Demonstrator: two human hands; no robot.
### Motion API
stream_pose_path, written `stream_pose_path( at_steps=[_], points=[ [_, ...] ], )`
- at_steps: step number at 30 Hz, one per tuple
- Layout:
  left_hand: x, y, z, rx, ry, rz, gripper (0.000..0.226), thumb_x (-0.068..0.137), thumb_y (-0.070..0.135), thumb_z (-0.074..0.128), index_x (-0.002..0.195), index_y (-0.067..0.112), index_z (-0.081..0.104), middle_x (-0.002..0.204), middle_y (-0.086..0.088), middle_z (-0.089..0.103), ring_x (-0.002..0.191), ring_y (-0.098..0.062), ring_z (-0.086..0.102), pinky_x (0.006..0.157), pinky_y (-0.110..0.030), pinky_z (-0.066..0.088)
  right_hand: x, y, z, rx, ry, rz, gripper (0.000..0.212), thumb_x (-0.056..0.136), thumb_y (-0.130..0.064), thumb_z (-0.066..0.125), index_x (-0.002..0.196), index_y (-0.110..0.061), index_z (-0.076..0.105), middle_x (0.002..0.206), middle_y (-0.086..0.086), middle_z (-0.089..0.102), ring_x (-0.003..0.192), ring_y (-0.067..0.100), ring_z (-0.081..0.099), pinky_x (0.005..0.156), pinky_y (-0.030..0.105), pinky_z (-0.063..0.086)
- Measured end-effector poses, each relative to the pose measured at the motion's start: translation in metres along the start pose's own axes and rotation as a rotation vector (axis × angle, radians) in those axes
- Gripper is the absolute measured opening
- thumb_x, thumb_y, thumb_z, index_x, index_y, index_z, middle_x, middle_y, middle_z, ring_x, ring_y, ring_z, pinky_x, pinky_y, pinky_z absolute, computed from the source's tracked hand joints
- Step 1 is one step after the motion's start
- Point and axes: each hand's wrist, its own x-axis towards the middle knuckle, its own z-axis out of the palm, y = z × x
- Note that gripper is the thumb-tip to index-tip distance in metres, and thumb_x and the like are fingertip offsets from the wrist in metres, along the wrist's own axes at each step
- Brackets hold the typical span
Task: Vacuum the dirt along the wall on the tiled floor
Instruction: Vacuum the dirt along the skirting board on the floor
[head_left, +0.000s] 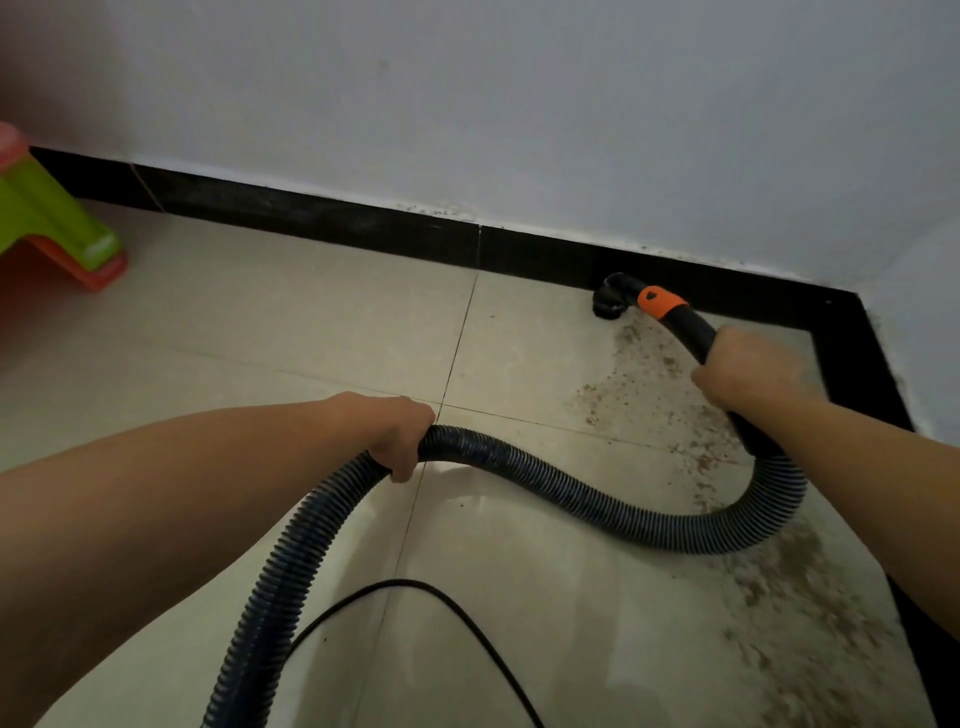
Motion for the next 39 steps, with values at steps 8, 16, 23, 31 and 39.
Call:
stream_pose_path(
  at_steps=[8, 16, 23, 31, 39],
  points=[
    [0.011, 0.008, -0.002, -0.040, 0.003, 0.040, 0.049, 0.076, 0.020, 0.074, 0.117, 0.014, 0.049, 0.111, -0.007, 0.059, 0.099, -0.024, 0.059, 0.078, -0.032, 0.049, 0.010, 0.039, 0.018, 0.092, -0.033, 0.164, 0.032, 0.088, -0.026, 0.068, 0.109, -0.010, 0.051, 0.074, 0.010, 0.052, 0.058, 0.024, 0.050, 0.052, 0.029, 0.038],
    [0.021, 0.004, -0.011, 0.002, 0.007, 0.041, 0.050, 0.075, 0.016, 0.072, 0.118, 0.017, 0.049, 0.109, -0.005, 0.058, 0.097, -0.022, 0.058, 0.077, -0.033, 0.050, 0.010, 0.073, 0.022, 0.481, -0.246, 0.325, 0.039, 0.084, -0.011, 0.072, 0.114, 0.001, 0.051, 0.085, 0.022, 0.066, 0.059, 0.034, 0.069, 0.061, 0.043, 0.059],
    [0.026, 0.013, -0.012, 0.097, -0.019, 0.071, 0.049, 0.076, 0.010, 0.071, 0.118, 0.019, 0.049, 0.104, -0.002, 0.053, 0.095, -0.021, 0.055, 0.074, -0.031, 0.046, -0.017, 0.079, 0.024, 0.621, -0.377, 0.274, 0.024, 0.079, 0.003, 0.069, 0.099, 0.007, 0.057, 0.071, 0.020, 0.063, 0.050, 0.031, 0.066, 0.051, 0.034, 0.056],
    [0.024, 0.019, -0.014, 0.118, -0.020, 0.103, 0.051, 0.075, 0.009, 0.072, 0.119, 0.020, 0.049, 0.107, -0.002, 0.054, 0.098, -0.021, 0.055, 0.079, -0.032, 0.048, -0.024, 0.076, 0.022, 0.606, -0.369, 0.203, 0.020, 0.081, -0.001, 0.068, 0.094, -0.003, 0.054, 0.072, 0.016, 0.064, 0.046, 0.026, 0.066, 0.049, 0.032, 0.053],
    [0.019, 0.034, -0.015, 0.119, -0.020, 0.155, 0.050, 0.075, 0.010, 0.073, 0.118, 0.019, 0.050, 0.105, -0.001, 0.052, 0.095, -0.021, 0.053, 0.077, -0.033, 0.046, -0.040, 0.111, 0.018, 0.600, -0.368, 0.287, 0.017, 0.076, 0.005, 0.067, 0.088, 0.004, 0.056, 0.065, 0.018, 0.063, 0.043, 0.029, 0.065, 0.046, 0.030, 0.052]
  ],
)
